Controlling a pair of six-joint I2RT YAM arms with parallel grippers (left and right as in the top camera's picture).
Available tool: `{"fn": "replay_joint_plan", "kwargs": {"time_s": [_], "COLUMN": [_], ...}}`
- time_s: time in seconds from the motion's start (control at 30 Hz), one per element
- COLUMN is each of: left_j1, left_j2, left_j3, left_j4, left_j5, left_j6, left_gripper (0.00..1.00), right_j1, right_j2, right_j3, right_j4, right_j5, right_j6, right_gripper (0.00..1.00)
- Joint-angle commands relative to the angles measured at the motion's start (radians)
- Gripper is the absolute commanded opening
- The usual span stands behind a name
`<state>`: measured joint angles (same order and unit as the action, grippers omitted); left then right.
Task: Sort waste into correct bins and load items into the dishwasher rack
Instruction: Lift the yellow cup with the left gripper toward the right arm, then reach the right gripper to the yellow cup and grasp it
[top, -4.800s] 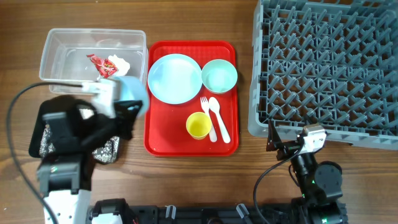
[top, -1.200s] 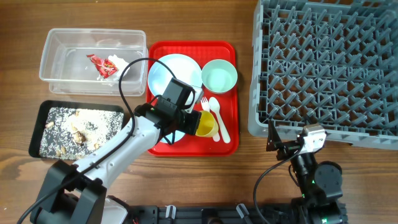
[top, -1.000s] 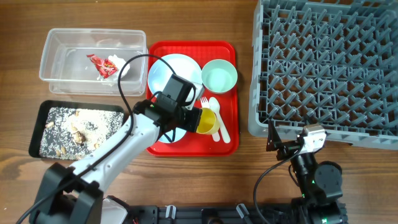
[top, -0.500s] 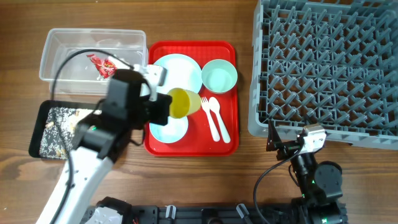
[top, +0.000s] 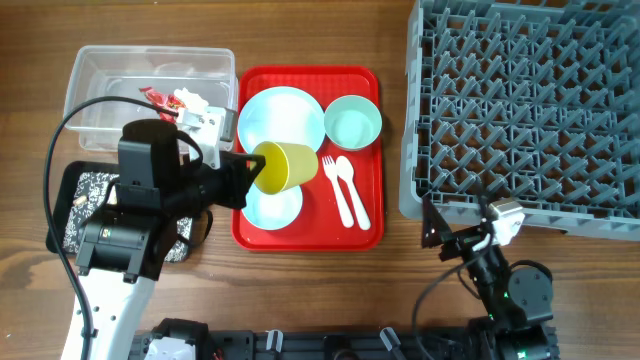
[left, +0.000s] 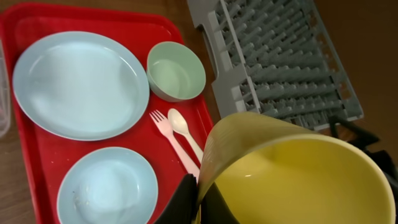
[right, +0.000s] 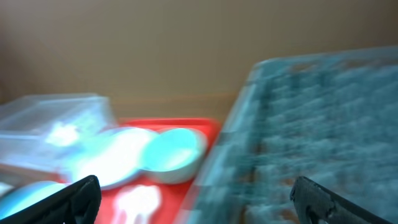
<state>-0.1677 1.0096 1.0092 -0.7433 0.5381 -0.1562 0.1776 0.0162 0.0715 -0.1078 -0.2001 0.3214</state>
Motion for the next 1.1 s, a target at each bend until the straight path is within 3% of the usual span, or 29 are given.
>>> {"fn": "replay_joint_plan", "kwargs": {"time_s": [0.0,0.07,0.17,0.23,0.3,0.43,0.77,0.93,1.07], "left_j1": [0.007,0.007,0.007,0.007,0.007,0.007,0.007,0.007,0.007], "left_j2": [-0.006,-0.006,-0.002,0.006,0.019,0.063,0.166,0.175,0.175], "left_j3": [0.018,0.018,0.018,0.018,0.018,0.018,0.018,0.018,0.018], "left_j4": [-0.006,-0.006,-0.006,-0.006,-0.006,0.011,0.101,0.128,0.131], "left_j5": [0.085,0.103,0.142,0.177,0.202,0.248,0.483,0.586,0.594], "left_j6": [-0.005,-0.005,-0.005,-0.005,-0.005,-0.005,-0.005,-0.005,-0.005], "left_gripper": [0.04,0.04,0.04,0.04,0.04,0.04,0.04,0.04,0.04], "right_j1": [-0.004,-0.004,-0.004,-0.004,-0.004,-0.004,-0.004,-0.004,-0.004], "right_j2": [-0.006,-0.006,-0.006,-0.006,-0.001,0.050,0.438,0.668,0.805], "right_j3": [-0.001,-0.001,-0.001,-0.001,-0.001,0.008,0.204,0.318,0.344], "right_j4": [-0.027,-0.028,-0.009,0.062,0.165,0.261,0.310,0.425,0.706], "right_j5": [-0.268,-0.264,-0.269,-0.297,-0.377,-0.503,-0.743,-0.895,-0.991], "right_j6": [0.716,0.943,1.059,0.983,0.869,0.843,0.462,0.392,0.443], "right_gripper": [1.00,1.00,1.00,1.00,0.91,0.91,0.89,0.96,1.00]}}
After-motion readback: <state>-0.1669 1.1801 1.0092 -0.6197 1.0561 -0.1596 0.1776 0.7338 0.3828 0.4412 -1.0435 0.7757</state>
